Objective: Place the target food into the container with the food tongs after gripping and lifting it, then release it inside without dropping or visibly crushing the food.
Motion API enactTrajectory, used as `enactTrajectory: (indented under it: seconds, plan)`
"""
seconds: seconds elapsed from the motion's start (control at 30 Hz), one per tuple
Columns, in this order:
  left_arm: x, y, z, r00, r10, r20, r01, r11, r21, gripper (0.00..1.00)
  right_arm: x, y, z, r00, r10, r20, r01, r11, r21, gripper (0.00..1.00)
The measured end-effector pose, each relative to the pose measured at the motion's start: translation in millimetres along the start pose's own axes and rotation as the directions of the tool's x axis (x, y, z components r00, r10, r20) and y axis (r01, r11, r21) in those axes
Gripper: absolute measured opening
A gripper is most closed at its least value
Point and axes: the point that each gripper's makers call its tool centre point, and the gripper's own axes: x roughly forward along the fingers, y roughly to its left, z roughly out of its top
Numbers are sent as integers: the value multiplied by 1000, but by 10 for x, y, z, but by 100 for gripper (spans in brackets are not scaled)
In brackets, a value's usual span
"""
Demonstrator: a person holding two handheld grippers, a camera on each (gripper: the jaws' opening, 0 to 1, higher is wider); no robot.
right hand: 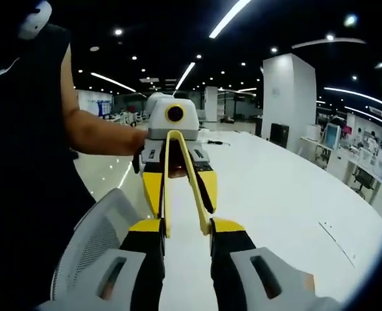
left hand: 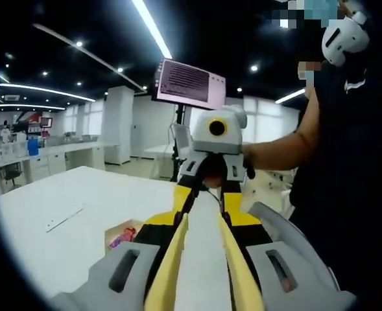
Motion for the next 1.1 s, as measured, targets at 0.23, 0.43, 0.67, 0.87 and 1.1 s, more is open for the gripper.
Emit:
enactTrajectory:
  seconds: [0.23,0.43,0.67,0.87,1.1]
  plan:
    - [-15,10,-23,1000,4,-22,-4,1000,2,19,15,40,-16,999,21,-35,-19,999,47,11]
    - [-111,40,5,1000,19,-21,-19,1000,-17,19,-20,9,-11,999,1,-51,1,999,35,5]
    - [-211,74,48,999,36,-35,-38,998,-44,21,-63,-32,39,998,-38,-57,38,999,-14,3]
    - [-284,105,73,998,55,-42,-58,996,-61,24,-100,-53,94,995,-70,-70,65,996,-67,3]
    - [-402,176,47,993,91,-73,-94,995,-44,16,-174,-92,105,993,-91,-81,85,993,-85,2]
